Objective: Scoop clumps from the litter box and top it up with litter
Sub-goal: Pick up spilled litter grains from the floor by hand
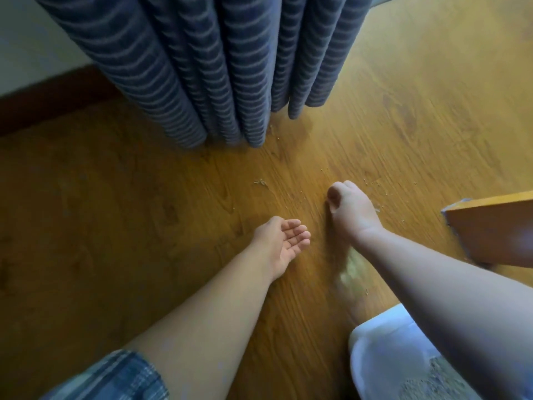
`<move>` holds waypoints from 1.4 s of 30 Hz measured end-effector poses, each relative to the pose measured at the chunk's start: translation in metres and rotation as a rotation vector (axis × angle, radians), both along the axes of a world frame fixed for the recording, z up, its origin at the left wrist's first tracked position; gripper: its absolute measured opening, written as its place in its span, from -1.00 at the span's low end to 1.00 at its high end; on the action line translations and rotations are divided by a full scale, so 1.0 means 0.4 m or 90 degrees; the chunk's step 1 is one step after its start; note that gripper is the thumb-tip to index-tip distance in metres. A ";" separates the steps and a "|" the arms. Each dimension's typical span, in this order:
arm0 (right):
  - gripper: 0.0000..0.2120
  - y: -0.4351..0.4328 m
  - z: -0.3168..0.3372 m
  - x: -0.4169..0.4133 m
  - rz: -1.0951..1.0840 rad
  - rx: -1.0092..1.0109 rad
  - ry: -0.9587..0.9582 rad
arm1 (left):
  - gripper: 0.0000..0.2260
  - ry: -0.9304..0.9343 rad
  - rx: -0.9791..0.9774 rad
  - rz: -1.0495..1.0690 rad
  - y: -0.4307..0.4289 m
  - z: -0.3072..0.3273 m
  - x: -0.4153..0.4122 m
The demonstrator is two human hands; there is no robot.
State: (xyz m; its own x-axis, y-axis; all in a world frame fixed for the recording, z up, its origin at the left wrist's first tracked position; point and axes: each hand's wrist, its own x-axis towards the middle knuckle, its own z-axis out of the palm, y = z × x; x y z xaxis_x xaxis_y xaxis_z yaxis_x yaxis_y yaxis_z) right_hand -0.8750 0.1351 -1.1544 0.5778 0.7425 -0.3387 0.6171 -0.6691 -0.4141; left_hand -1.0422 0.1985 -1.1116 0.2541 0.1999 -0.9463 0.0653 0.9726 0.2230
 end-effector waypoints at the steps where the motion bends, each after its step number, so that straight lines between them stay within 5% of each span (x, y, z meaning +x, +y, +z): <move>1: -0.93 0.002 0.007 -0.009 0.008 0.013 0.006 | -0.70 -0.001 0.001 0.003 -0.003 -0.001 -0.003; 8: -0.93 -0.008 0.084 -0.116 0.228 0.143 0.135 | -0.69 -0.058 -0.004 0.053 0.002 -0.003 0.018; 16: -0.90 0.089 0.027 -0.065 0.015 0.113 0.082 | -0.71 0.003 0.056 0.058 0.025 0.003 -0.020; 31: -0.86 0.109 -0.012 -0.091 0.110 0.028 -0.001 | -0.69 0.006 0.030 0.069 0.044 0.008 -0.054; 36: -0.93 0.106 0.023 -0.109 0.193 0.100 0.058 | -0.70 -0.009 0.035 0.085 0.056 0.020 -0.030; 42: -0.89 0.220 0.028 -0.055 -0.015 0.176 0.047 | -0.72 -0.023 0.048 0.126 0.080 0.043 -0.045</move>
State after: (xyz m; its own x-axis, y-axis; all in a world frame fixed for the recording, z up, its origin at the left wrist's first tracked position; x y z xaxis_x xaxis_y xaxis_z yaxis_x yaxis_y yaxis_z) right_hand -0.8970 0.2230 -1.1431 0.5767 0.7995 -0.1678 0.5642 -0.5383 -0.6261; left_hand -1.0600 0.2305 -1.0945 0.2368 0.3190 -0.9177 -0.1352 0.9462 0.2940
